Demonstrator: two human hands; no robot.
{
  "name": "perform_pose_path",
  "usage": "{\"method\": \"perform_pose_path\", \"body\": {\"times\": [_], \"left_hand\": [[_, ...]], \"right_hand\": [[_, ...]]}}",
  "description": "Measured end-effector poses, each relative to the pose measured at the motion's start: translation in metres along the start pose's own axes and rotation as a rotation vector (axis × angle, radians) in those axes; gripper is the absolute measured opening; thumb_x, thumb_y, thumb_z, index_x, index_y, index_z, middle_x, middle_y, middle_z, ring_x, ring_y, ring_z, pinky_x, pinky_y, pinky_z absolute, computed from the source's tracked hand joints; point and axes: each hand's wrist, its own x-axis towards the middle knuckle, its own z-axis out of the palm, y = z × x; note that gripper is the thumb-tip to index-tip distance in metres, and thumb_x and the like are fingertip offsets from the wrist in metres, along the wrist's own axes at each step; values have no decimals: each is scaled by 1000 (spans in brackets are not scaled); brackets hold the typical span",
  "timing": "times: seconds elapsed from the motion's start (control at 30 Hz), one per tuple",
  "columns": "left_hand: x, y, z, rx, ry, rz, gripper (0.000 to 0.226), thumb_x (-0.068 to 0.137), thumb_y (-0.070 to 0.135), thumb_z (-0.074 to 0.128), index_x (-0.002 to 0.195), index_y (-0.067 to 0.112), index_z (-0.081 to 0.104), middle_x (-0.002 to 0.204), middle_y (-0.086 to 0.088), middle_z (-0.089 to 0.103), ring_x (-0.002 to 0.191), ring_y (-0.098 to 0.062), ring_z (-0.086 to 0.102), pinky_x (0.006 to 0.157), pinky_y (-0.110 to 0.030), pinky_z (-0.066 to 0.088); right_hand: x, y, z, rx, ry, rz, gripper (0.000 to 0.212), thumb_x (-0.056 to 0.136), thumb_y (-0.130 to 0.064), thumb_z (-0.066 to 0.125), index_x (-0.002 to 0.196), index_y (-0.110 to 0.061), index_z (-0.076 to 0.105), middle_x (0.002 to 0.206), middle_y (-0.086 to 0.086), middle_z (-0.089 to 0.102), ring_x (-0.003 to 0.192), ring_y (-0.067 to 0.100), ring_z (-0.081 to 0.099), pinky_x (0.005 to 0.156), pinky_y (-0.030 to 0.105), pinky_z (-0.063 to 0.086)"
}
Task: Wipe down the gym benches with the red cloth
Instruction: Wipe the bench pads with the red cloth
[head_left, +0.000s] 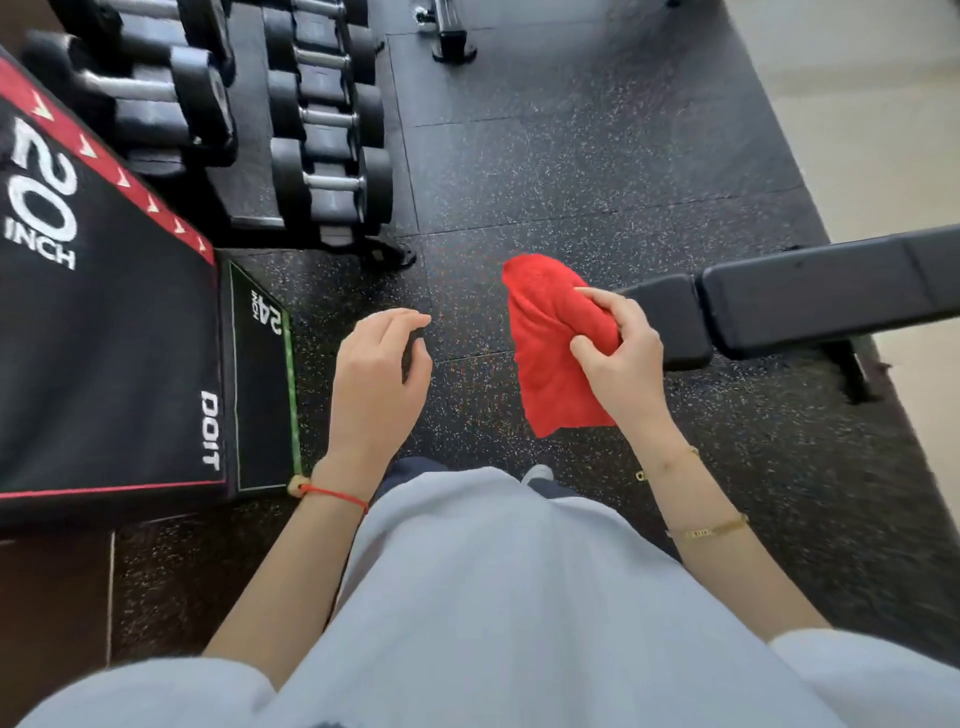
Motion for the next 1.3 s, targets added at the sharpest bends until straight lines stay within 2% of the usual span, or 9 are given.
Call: {"method": "perform_pose_path", "body": {"times": [0.13, 0.3, 0.77, 0.97, 1.03, 1.17, 1.3], "left_hand": [[-3, 52, 40, -13, -18, -14, 25, 93, 9, 54, 115, 9, 66, 118, -6, 66, 114, -25, 58, 100, -44, 46], [6, 92, 70, -9, -40, 13, 25, 94, 9, 52, 114, 9, 66, 117, -6, 66, 112, -25, 58, 100, -45, 46], [87, 138, 137, -7, -135, 132, 25, 93, 8, 53, 115, 10, 66, 115, -6, 66, 111, -25, 59, 100, -41, 46], [107, 152, 165, 16, -157, 139, 26, 93, 8, 53, 117, 9, 64, 116, -6, 65, 111, -25, 58, 100, -43, 46], [110, 160, 177, 29, -167, 117, 26, 94, 8, 52, 117, 9, 64, 116, -7, 65, 112, -26, 58, 100, -44, 46], [110, 181, 212, 42, -154, 65, 27, 93, 7, 52, 118, 9, 64, 116, -7, 65, 110, -27, 58, 98, -44, 47], [105, 206, 257, 48, -106, -24, 28, 92, 7, 53, 117, 9, 64, 116, -7, 65, 111, -27, 58, 99, -43, 46]], "right_hand": [[7, 38, -56, -16, 10, 27, 47, 73, 5, 60, 117, -12, 65, 115, 2, 62, 107, 9, 56, 96, 8, 36], [20, 66, -95, 1, 21, 43, 46, 74, 4, 60, 117, -12, 65, 115, 2, 62, 107, 9, 56, 96, 8, 36], [84, 123, -133, 57, 137, 159, 46, 75, 0, 61, 119, -15, 64, 116, 0, 61, 105, 6, 55, 95, 8, 36], [114, 151, -147, 43, 152, 170, 46, 75, -1, 62, 118, -16, 64, 114, -2, 60, 102, 5, 54, 90, 0, 32], [123, 162, -156, 36, 132, 176, 46, 75, -1, 62, 118, -15, 64, 115, 0, 60, 103, 6, 54, 91, 2, 32], [141, 191, -180, 20, 98, 187, 45, 75, -1, 62, 118, -13, 63, 118, 2, 60, 107, 10, 55, 99, 14, 35], [164, 226, -206, -1, 28, 191, 44, 77, -2, 63, 119, -14, 61, 120, 1, 58, 108, 8, 53, 101, 17, 35]]}}
